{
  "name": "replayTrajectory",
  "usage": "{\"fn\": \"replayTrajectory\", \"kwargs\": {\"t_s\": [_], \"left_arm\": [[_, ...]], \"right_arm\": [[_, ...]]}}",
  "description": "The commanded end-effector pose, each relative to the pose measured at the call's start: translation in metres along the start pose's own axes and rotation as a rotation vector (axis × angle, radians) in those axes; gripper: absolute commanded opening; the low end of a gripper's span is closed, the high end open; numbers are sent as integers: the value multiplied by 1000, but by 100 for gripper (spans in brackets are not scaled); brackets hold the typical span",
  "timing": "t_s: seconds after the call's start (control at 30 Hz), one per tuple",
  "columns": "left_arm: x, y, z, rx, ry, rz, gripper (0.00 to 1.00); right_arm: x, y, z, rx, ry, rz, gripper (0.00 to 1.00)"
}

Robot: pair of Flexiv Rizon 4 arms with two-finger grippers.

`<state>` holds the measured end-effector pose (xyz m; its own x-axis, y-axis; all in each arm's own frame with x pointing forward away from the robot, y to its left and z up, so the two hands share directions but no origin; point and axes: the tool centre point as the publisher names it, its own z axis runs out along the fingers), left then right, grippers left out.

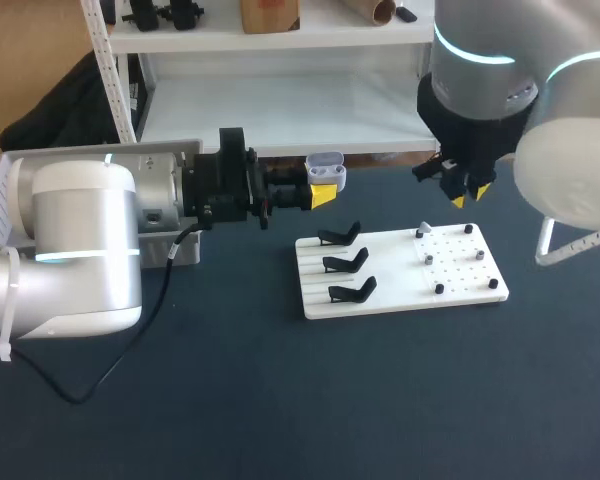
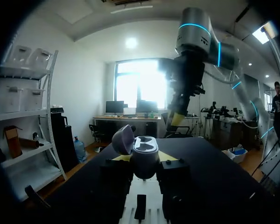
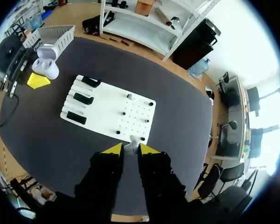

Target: Pick up each earbud case from the left stands, insert the matching earbuds, close the lid, and place the case in the box.

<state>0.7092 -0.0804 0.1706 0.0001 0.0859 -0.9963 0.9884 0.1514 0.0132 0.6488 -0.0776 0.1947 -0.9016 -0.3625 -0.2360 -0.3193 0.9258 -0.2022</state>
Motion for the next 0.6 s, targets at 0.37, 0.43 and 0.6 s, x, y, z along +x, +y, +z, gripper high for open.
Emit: {"fn": "replayTrajectory", "kwargs": {"t_s": [0.37,0.43,0.6], "left_arm": [[1,-1,0,-4,-4,2,0],[1,-1,0,-4,-4,2,0],[1,-1,0,-4,-4,2,0]], "right_arm": [[-15,57,-53,23,170,516,0],[-18,62,-57,8,171,555,0],[-27,81,-73,33,161,585,0]]}}
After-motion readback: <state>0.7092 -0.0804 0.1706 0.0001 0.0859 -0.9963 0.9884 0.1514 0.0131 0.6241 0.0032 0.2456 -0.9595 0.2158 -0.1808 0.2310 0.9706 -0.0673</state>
